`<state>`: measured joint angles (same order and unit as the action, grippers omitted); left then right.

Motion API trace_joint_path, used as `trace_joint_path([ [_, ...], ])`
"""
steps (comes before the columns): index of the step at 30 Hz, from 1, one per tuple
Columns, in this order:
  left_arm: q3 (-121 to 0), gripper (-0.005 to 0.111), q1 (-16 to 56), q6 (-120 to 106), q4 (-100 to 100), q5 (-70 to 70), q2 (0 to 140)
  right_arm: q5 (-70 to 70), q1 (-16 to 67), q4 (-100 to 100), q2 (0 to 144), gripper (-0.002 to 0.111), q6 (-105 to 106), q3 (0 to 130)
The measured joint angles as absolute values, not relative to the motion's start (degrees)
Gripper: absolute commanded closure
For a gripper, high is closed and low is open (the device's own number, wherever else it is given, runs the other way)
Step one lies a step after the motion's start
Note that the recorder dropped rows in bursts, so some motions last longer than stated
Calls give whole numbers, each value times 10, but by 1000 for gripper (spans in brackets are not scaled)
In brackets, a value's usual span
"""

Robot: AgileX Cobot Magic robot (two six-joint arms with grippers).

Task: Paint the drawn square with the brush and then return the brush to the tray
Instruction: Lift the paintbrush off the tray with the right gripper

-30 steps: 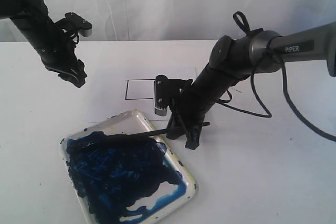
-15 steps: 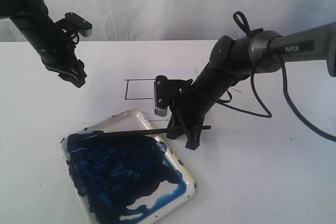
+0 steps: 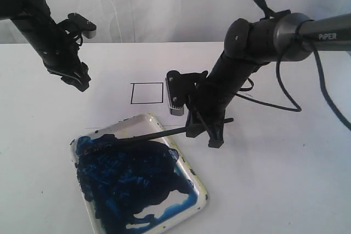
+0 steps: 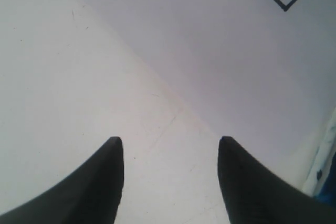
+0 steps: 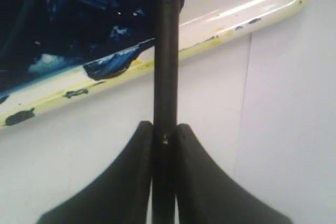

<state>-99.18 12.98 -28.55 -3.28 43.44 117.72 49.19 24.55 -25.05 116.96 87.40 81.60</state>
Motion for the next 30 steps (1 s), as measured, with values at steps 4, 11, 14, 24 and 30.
trace_joint_path([
  [4,-992,48,130,-286,-33,434,1177,516,246,-227,1149,108,844,816],
  [11,-992,48,130,-286,-33,433,1177,556,246,-168,1110,108,736,816],
  [14,-992,48,130,-286,-33,422,1177,568,246,-158,1094,108,696,816],
  [24,-992,48,130,-286,-34,400,1177,613,246,-149,1038,108,659,816],
  [30,-992,48,130,-286,-35,404,1177,617,246,-144,1030,108,656,816],
])
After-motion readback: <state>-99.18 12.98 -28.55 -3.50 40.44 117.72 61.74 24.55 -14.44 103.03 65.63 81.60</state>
